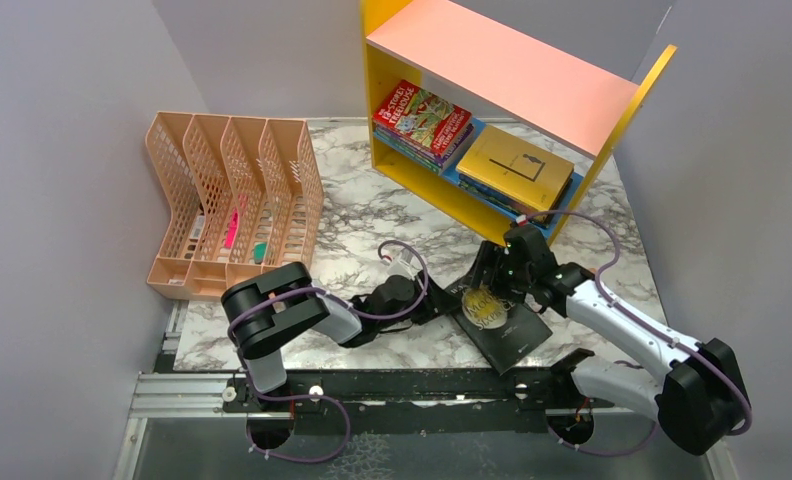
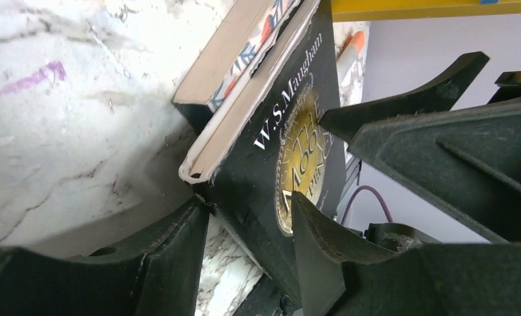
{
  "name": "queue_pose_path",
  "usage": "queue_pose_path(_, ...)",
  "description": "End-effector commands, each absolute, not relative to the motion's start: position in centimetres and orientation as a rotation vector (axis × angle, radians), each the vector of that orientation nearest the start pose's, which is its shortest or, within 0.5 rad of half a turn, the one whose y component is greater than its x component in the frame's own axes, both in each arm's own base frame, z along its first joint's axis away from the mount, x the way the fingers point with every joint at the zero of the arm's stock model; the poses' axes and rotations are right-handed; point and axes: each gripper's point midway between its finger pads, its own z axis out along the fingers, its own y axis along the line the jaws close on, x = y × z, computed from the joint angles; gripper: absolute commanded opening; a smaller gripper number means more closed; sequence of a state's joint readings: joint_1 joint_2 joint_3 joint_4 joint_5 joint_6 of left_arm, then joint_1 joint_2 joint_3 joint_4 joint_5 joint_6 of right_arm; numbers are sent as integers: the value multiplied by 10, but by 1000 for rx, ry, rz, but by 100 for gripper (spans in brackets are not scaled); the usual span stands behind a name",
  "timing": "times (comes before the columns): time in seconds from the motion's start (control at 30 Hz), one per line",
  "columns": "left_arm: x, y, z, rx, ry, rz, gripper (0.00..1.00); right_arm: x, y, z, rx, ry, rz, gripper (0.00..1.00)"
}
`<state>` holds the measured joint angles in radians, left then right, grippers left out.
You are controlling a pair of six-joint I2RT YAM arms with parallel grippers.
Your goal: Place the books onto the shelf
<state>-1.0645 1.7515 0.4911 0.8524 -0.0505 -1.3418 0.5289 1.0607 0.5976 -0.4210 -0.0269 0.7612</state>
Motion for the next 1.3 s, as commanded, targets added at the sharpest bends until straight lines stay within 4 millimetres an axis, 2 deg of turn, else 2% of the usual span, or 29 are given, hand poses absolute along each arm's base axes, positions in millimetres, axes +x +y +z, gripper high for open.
queue_pose_path(0.0, 191, -399, 87, -307, 2134, -1473, 49, 203, 175, 70, 272, 2596, 654, 86)
queue_pose_path(0.1, 190, -400, 83, -326, 2147, -1480, 51, 216, 158, 71, 271, 2551, 512, 85)
queue_pose_path(0.2, 190, -387, 65, -422, 2182, -1434, 61, 233, 132, 77, 284, 2488, 302, 87)
queue_pose_path(0.3, 189, -379, 53, -467, 2208, -1403, 68, 241, 118, 77, 278, 2453, 196, 90)
queue_pose_path(0.4, 186, -383, 46, -468, 2238, -1411, 70, 243, 109, 69, 300, 2453, 123, 93)
queue_pose_path(0.53, 184, -391, 43, -449, 2261, -1432, 69, 237, 112, 56, 300, 2500, 131, 93)
queue_pose_path(0.63, 184, -395, 46, -433, 2254, -1451, 63, 228, 117, 47, 293, 2544, 168, 93)
queue_pose_path(0.8, 184, -399, 58, -414, 2209, -1505, 52, 215, 135, 46, 260, 2594, 319, 91)
queue_pose_path(0.93, 184, -402, 78, -392, 2134, -1601, 40, 207, 150, 53, 245, 2614, 445, 88)
queue_pose_path(1.17, 190, -401, 127, -314, 1966, -1726, 21, 194, 183, 72, 189, 2617, 728, 83)
queue_pose_path(1.27, 195, -396, 145, -275, 1907, -1720, 5, 193, 191, 78, 160, 2607, 797, 82)
